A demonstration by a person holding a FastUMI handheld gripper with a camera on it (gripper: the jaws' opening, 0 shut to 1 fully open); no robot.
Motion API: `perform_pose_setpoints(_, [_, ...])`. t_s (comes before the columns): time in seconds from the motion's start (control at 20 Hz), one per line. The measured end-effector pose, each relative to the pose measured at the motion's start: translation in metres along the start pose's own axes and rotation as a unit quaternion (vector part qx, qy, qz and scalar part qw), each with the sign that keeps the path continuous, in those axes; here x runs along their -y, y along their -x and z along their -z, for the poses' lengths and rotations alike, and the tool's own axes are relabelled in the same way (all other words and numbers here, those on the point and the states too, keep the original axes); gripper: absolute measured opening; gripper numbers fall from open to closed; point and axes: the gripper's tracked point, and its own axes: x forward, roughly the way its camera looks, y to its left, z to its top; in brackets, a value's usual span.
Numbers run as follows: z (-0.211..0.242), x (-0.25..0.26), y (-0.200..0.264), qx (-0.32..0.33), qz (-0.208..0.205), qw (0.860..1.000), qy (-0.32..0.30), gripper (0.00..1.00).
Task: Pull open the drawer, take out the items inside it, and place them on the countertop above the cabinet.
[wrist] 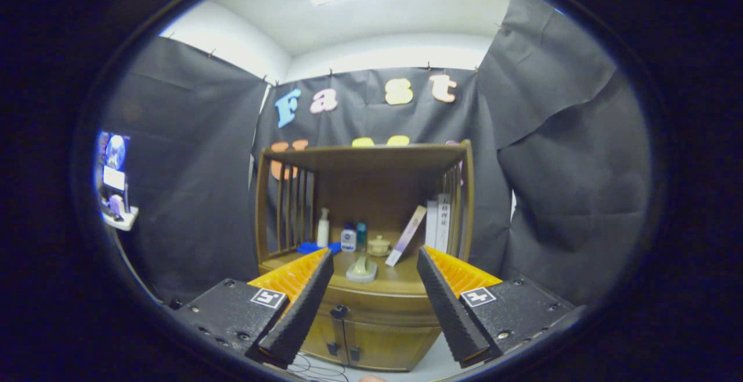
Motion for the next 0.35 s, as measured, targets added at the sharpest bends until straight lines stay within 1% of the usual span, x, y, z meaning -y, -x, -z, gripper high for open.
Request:
perform_pose_setpoints(0.15, [-0.025,0.006,0.027,0.016,-0.006,1.0,-0.007,0.97])
perform_pose_setpoints(0.35, [-0.043,0.006,0.063,0.032,-0.007,0.999,-0.001,0.97])
